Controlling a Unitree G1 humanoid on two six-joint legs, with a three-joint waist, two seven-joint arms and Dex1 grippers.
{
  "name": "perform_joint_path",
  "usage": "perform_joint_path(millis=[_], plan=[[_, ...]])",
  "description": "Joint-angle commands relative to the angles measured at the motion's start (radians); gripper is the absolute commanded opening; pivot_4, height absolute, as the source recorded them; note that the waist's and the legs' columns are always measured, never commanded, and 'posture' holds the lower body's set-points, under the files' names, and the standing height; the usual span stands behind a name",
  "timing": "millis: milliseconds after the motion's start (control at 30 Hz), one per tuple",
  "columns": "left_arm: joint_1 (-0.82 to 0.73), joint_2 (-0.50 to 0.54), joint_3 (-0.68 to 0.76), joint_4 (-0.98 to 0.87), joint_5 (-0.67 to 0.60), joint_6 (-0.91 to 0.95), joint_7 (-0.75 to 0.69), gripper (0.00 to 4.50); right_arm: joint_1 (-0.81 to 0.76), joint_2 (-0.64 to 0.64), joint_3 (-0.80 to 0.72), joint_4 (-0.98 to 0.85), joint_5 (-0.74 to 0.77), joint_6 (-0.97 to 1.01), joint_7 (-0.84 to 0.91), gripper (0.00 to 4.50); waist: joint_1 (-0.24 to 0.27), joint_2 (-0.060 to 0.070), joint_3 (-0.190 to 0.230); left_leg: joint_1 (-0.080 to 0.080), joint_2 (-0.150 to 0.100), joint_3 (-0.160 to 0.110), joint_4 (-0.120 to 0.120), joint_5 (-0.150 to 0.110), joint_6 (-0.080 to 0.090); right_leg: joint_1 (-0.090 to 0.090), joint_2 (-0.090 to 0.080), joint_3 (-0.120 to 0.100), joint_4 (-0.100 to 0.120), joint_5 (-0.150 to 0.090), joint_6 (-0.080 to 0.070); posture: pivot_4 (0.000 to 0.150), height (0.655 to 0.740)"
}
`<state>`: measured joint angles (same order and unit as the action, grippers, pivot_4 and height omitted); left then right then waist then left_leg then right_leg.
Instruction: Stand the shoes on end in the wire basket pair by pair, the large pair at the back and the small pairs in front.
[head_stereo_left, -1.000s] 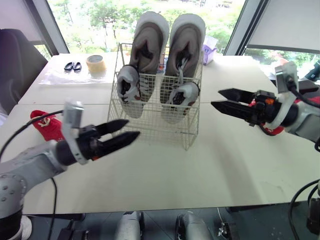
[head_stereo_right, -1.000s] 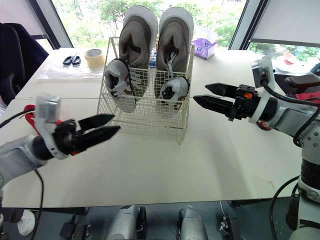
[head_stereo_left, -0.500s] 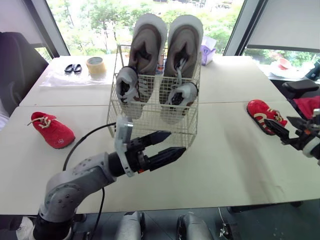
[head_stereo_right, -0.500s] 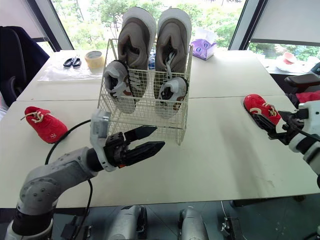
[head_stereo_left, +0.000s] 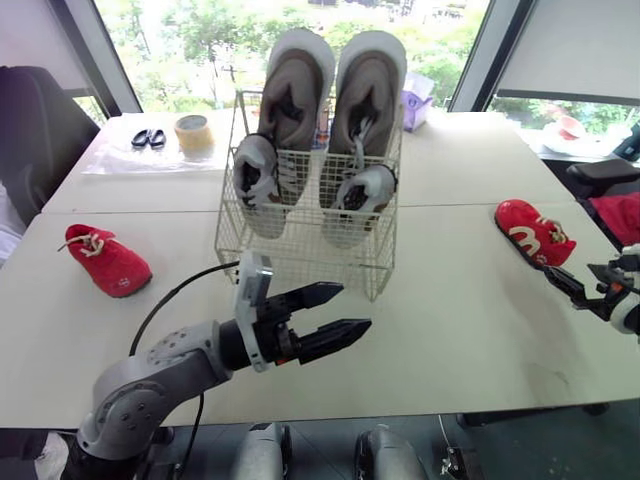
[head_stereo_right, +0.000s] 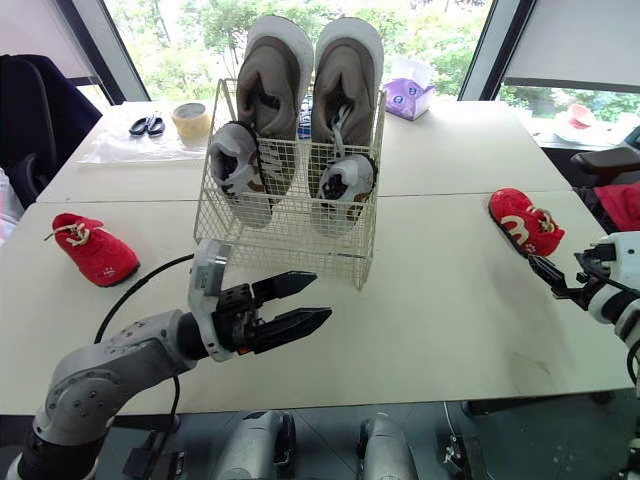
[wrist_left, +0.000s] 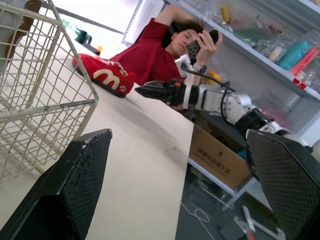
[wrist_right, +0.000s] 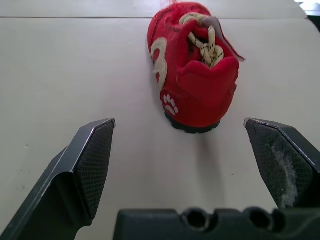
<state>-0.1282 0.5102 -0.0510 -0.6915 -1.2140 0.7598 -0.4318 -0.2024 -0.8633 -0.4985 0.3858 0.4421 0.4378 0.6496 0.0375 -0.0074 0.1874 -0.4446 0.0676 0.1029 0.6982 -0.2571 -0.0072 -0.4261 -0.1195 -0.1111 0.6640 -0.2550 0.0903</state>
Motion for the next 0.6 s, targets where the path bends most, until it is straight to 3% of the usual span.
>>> perform_joint_path(millis=[33, 333, 567, 600], plan=[[0.003, 0.019, 0.025, -0.048, -0.037, 0.001, 0.004, 4.44, -0.075, -0.026, 0.016, 0.117, -0.043, -0.090, 0.031, 4.50, -0.001, 0.001, 0.000, 0.000, 0.000, 0.000, 0.000, 0.000, 0.000, 0.000, 0.000, 0.000, 0.000, 0.000, 0.000, 0.150, 0.6938], [0.013, 0.060, 0.038, -0.075, -0.060, 0.005, 0.055, 4.44, -0.350, -0.027, 0.136, 0.522, -0.165, -0.288, 0.097, 4.50, -0.006, 0.002, 0.000, 0.000, 0.000, 0.000, 0.000, 0.001, -0.002, 0.000, 0.000, 0.000, 0.000, 0.000, 0.000, 0.150, 0.6938], [0.005, 0.080, 0.040, -0.078, -0.072, 0.016, 0.073, 4.44, -0.528, -0.007, 0.183, 0.789, -0.240, -0.398, 0.047, 4.50, -0.011, 0.002, 0.000, 0.000, 0.000, 0.000, 0.000, 0.004, -0.006, 0.000, 0.000, 0.000, 0.000, 0.000, 0.000, 0.150, 0.6938], [0.006, 0.089, 0.045, -0.080, -0.077, 0.019, 0.070, 4.49, -0.539, -0.004, 0.189, 0.809, -0.250, -0.409, 0.041, 4.24, -0.012, 0.002, 0.000, 0.000, 0.000, 0.000, 0.000, 0.004, -0.006, 0.000, 0.000, 0.000, 0.000, 0.000, 0.000, 0.150, 0.6938]])
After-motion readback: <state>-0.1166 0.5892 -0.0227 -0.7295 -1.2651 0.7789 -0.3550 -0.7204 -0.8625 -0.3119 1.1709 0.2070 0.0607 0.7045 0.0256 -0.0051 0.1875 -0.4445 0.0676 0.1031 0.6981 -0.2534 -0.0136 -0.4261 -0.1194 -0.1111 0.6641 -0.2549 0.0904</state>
